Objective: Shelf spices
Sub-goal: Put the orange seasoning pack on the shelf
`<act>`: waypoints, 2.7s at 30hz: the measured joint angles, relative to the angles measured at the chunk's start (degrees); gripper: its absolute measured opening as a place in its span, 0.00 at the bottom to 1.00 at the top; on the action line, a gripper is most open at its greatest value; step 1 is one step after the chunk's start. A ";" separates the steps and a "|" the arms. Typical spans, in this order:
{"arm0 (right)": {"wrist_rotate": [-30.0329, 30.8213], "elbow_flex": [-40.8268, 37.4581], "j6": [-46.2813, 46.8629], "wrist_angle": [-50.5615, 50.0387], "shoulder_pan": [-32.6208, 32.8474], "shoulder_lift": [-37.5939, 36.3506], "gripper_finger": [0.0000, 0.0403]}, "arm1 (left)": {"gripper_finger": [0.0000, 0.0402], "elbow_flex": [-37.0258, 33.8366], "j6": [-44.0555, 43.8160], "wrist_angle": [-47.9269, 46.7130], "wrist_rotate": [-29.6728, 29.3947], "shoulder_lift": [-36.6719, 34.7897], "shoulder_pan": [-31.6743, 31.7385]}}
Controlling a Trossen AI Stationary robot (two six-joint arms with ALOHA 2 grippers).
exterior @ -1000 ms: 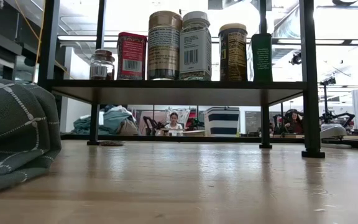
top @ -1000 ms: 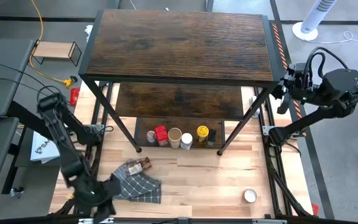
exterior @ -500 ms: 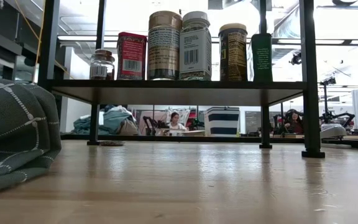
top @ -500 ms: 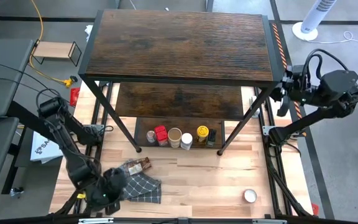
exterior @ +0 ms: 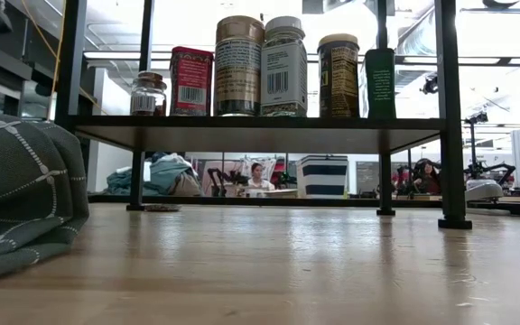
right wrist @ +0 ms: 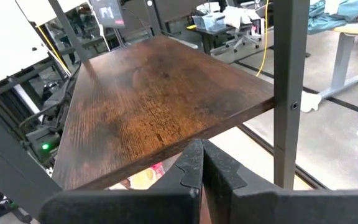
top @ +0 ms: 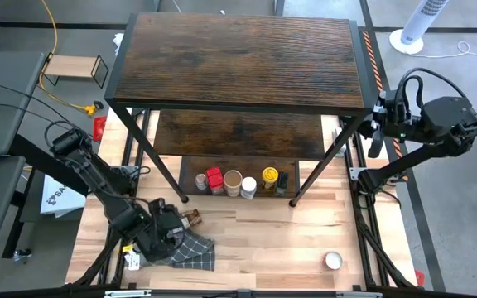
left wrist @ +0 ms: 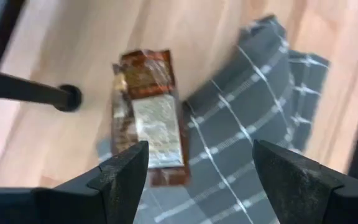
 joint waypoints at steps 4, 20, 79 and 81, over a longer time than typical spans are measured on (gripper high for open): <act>0.00 0.00 -0.04 -0.01 0.00 -0.07 0.00 | 0.71 -0.34 0.09 0.91 -0.33 1.96 0.68; 0.00 0.00 -0.17 -0.21 0.01 -0.09 0.00 | 0.70 -0.30 -3.39 0.97 0.25 15.18 1.76; -13.42 -0.02 0.90 -7.06 0.01 2.51 0.00 | 0.69 3.94 10.14 -5.87 8.14 13.41 8.04; -13.44 -0.02 0.90 -7.63 -0.01 2.51 0.00 | 0.69 3.56 10.14 -5.61 8.36 13.41 8.14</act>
